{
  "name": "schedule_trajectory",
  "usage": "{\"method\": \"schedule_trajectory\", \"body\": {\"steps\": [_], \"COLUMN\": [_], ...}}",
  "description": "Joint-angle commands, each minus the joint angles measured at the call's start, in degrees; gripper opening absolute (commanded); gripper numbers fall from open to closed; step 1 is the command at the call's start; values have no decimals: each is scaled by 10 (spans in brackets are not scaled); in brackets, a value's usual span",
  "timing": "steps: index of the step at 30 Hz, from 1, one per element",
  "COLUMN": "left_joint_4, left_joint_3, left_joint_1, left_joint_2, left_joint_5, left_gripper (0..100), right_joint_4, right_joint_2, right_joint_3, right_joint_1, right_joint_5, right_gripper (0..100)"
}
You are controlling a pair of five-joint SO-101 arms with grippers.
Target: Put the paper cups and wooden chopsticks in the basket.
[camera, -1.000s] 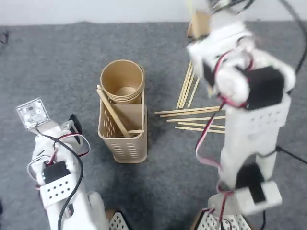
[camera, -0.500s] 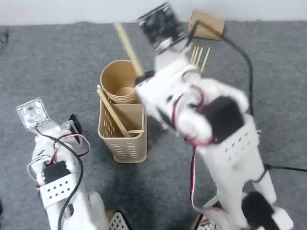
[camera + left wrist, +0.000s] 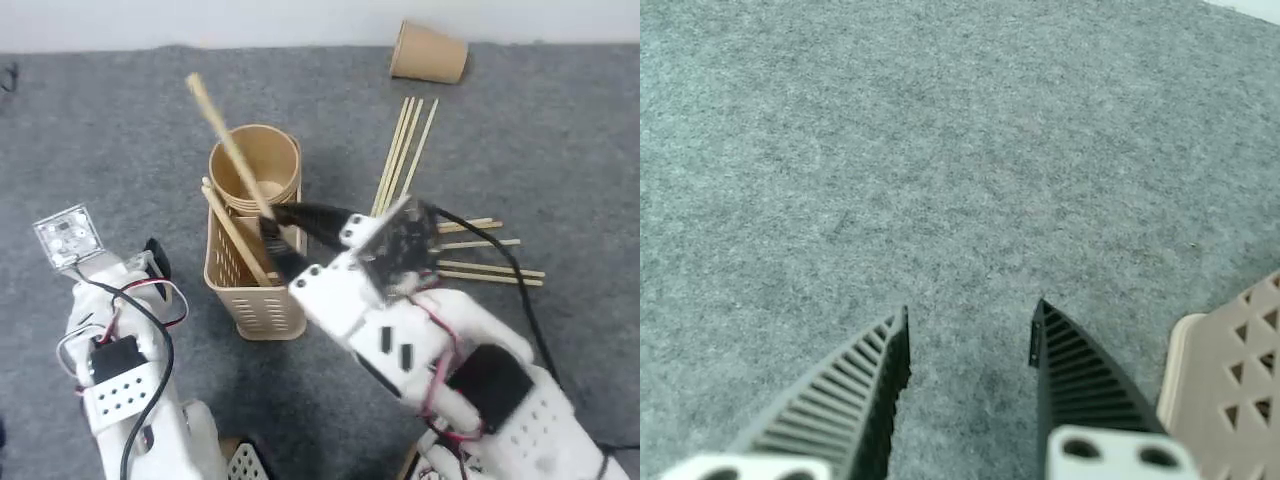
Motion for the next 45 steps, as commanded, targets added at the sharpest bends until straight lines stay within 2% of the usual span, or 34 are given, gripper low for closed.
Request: {"method": "schedule_trajectory", "body": {"steps": [1,6,14,19,22,26,28,34,38,45], "left_joint_4": [-29,-45,-44,-45,-45,-46,-46,-46,-46,-45], "left_joint_3": [5,12,12,12,12,12,12,12,12,13], "left_joint_1": [6,6,6,6,6,6,6,6,6,6], "left_joint_2": [-10,-10,-10,-10,-10,-10,-10,-10,-10,-10], "left_joint_5": [-5,-5,-5,-5,-5,-5,-5,-5,-5,-5], "left_gripper": [187,187,187,187,187,187,187,187,187,187], "right_joint_4": [-73,-131,-232,-267,-243,-212,-205,-213,-192,-64], "right_joint_2": [29,104,211,218,218,204,187,74,-27,-65], "right_joint_3": [-3,-7,48,113,121,123,123,115,77,-35], "right_joint_1": [-36,-61,-15,-9,-11,-9,-12,-23,7,53], "right_joint_5": [46,61,78,84,84,84,84,90,97,113], "right_gripper": [6,6,6,7,35,247,307,214,205,205]}}
